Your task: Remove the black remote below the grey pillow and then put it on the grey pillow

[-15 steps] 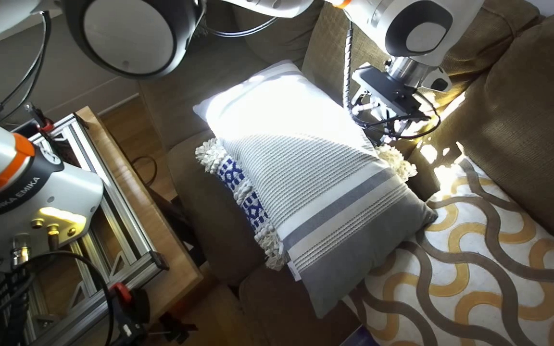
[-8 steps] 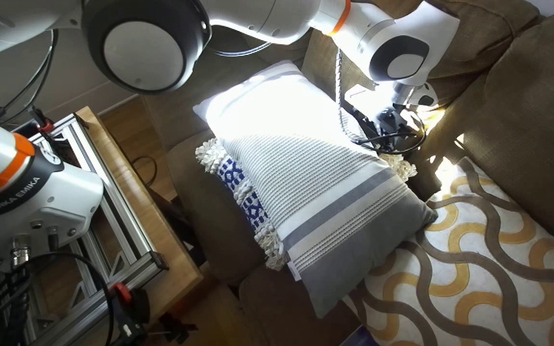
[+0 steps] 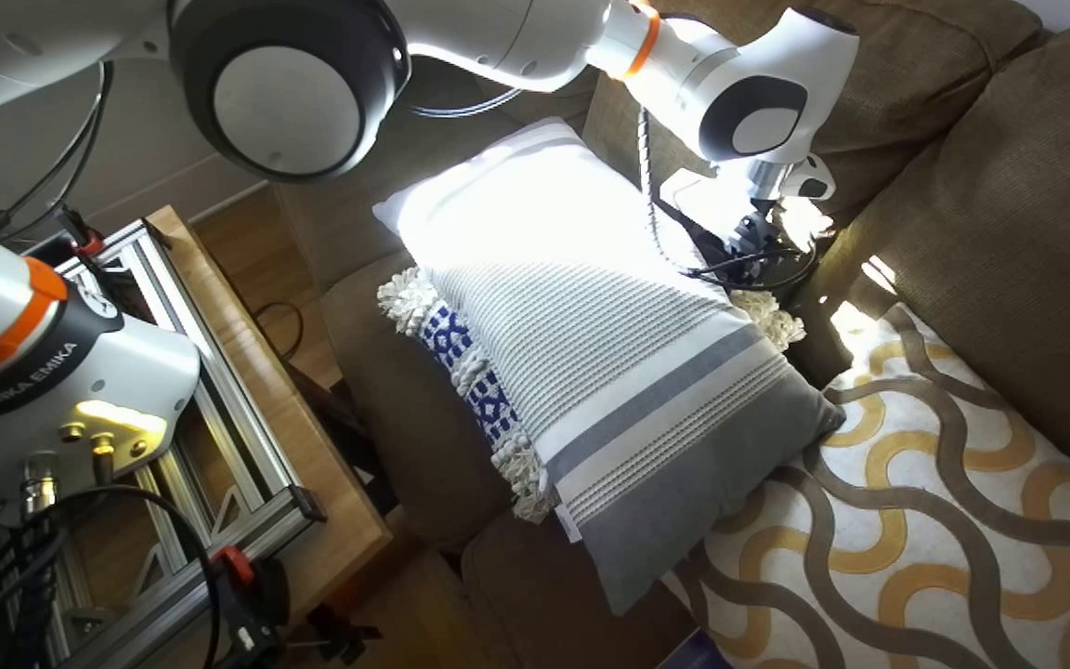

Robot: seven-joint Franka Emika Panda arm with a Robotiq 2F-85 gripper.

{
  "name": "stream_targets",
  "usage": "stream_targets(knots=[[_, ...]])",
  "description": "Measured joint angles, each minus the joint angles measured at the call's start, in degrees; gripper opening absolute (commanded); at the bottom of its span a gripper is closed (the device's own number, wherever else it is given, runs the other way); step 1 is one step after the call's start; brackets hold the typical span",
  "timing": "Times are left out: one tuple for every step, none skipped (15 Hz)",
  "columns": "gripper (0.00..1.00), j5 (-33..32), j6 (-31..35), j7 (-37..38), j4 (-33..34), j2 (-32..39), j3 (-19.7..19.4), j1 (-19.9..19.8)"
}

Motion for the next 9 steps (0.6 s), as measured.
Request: stream_targets(knots=[[0.35,-0.29,0.0,0.01,0.0,-0.05,0.0,0.09],[0.28,-0.61,0.0,0.04,0.03,-0.1,0.0,0.16],[0.26,-0.9,0.0,0.16,0.05,-0.14,0.0,0.22],[0.26,-1.09,0.0,0.32,0.08,-0.15,0.0,0.31],[0.26,-1.31,0.0,0.45,0.09,-0.15,0.0,0.39],[0.26,-1.55,0.0,0.69,0.14,-0.15,0.0,0.45],[0.26,-1.84,0.0,1.07,0.26,-0.16,-0.02,0.47],[0.26,-1.9,0.0,1.37,0.35,-0.22,-0.16,0.5],[0.26,-1.9,0.03,1.59,0.37,-0.39,-0.32,0.52]])
